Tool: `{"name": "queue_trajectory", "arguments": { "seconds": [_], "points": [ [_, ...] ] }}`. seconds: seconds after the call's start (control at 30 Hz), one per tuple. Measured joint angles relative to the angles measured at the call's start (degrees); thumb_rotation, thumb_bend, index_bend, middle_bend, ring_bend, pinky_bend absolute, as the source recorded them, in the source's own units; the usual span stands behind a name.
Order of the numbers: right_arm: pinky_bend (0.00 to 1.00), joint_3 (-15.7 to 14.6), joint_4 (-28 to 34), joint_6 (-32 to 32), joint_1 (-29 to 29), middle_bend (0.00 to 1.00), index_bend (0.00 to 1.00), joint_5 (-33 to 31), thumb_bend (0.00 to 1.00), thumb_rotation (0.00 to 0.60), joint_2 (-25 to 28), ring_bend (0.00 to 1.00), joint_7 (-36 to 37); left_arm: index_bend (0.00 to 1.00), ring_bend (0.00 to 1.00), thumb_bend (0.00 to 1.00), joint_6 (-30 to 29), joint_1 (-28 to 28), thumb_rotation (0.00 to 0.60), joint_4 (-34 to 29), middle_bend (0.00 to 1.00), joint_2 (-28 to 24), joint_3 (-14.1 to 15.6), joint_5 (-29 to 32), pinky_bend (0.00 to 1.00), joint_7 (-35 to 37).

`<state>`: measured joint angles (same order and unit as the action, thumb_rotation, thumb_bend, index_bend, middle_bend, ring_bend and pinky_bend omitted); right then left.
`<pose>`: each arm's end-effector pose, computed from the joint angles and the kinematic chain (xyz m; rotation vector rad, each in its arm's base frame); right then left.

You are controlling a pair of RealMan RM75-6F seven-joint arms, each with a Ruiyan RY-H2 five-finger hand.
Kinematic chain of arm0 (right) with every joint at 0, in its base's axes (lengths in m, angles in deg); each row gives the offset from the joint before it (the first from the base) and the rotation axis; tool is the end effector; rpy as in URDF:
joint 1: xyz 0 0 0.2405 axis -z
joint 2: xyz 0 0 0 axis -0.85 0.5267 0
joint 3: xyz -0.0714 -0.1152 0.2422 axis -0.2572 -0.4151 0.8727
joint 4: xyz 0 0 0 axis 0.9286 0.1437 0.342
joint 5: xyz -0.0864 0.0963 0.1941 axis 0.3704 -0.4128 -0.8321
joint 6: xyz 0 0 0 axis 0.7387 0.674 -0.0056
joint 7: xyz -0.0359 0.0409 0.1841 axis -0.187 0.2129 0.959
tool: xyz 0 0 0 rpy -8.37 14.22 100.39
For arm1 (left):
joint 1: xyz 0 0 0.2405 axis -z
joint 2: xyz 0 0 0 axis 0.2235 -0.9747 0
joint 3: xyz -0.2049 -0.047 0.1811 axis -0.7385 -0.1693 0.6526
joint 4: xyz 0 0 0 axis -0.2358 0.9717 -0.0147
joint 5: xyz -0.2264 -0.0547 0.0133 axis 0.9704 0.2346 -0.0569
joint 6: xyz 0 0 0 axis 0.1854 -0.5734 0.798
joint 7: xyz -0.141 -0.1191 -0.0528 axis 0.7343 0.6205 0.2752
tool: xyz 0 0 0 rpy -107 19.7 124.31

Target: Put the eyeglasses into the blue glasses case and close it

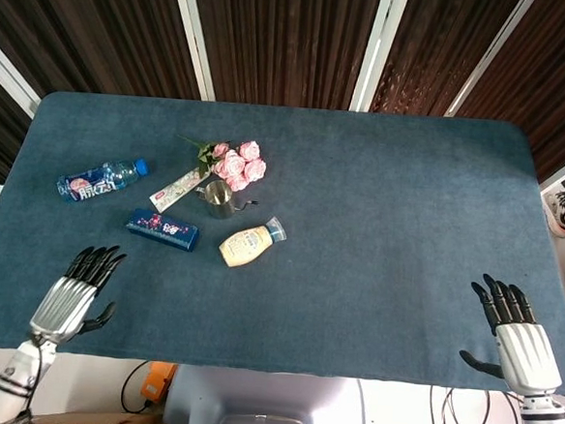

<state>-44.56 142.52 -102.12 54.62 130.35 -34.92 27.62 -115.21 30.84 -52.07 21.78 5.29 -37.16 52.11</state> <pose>-0.3290 -0.2117 0.1282 1.5049 -0.8798 0.8733 -0.2898 0.2624 0.0696 -1.6939 -0.8814 -0.9843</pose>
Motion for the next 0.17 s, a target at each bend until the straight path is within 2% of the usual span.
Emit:
{"name": "queue_trajectory", "arguments": {
  "seconds": [0.17],
  "points": [
    [0.0,-0.16,-0.04,-0.19,0.23,0.0,0.0,0.06,0.18,0.6,-0.37,0.0,-0.69,0.0,0.0,0.38,-2.81,-2.75,0.6,1.17,0.0,-2.23,2.11,-3.65,0.0,4.22]
  ]
}}
